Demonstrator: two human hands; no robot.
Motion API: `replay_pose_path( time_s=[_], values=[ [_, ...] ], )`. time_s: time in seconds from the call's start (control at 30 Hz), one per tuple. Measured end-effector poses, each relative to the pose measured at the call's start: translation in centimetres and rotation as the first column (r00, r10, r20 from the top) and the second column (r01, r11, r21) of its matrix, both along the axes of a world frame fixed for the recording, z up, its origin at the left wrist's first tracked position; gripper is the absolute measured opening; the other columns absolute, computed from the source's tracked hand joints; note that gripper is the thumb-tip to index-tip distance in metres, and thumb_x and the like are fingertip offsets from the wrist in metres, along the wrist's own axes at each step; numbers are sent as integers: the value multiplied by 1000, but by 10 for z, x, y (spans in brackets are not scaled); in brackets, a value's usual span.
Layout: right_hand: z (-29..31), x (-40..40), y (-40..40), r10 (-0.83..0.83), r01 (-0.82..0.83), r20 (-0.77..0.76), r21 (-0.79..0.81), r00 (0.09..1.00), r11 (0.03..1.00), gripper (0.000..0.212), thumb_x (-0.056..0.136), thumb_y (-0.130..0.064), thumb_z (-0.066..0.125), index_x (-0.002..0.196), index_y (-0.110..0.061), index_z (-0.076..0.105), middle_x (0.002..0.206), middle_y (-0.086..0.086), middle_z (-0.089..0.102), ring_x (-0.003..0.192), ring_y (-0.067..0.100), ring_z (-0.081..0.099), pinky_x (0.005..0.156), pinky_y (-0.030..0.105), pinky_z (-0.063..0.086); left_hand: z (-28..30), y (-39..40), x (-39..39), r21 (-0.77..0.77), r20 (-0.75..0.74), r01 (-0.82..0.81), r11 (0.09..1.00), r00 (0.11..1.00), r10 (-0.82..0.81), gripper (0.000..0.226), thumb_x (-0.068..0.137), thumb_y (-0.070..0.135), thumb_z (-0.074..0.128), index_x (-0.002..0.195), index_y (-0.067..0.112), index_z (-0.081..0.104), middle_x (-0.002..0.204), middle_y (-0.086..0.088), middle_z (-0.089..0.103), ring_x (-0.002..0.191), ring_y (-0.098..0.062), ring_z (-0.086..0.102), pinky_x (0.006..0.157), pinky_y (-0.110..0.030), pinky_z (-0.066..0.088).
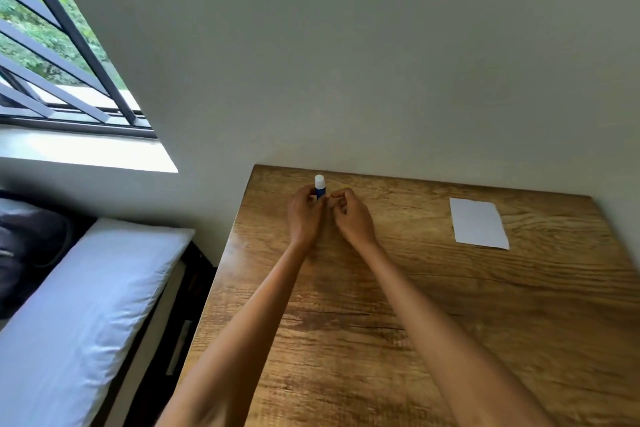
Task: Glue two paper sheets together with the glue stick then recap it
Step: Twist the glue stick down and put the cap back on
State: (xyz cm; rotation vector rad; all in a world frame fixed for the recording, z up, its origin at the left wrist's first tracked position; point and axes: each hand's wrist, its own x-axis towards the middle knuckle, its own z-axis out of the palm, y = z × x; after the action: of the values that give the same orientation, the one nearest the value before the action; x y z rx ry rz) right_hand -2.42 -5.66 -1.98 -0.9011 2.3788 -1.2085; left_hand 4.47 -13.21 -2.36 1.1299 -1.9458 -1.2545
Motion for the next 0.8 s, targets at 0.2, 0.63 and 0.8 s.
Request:
replay_pose_path(
  time_s=[0.2, 0.63, 0.8],
  values=[
    [34, -2, 38, 209, -192, 136, -131, 968, 973, 34, 90, -37, 54, 123, -28, 50, 113, -6, 53, 81, 8, 60, 69, 27, 53, 46, 13, 9, 18, -175, 242, 970, 956, -235, 6, 88, 26, 60, 93, 24, 63, 86, 8, 66, 80, -4, 62, 72, -22, 47],
    [164, -39, 137, 376, -290, 186, -368, 908, 883, 31, 98, -23, 41, 123, -8, 52, 106, 2, 61, 79, 11, 59, 67, 23, 48, 183, 87, -22, -65, -381, 556, 828, 753, -536, 22, 91, 14, 55, 104, 0, 65, 98, -9, 67, 90, -15, 63, 82, -19, 50],
    [184, -43, 156, 164, -158, -4, -302, 986, 940, 26, 96, -24, 45, 111, -7, 58, 96, 7, 62, 77, 12, 57, 70, 23, 43, 195, 117, -39, -111, -441, 503, 857, 748, -496, 17, 90, 13, 57, 101, 3, 66, 95, -12, 69, 85, -15, 66, 85, -28, 51]
  ],
)
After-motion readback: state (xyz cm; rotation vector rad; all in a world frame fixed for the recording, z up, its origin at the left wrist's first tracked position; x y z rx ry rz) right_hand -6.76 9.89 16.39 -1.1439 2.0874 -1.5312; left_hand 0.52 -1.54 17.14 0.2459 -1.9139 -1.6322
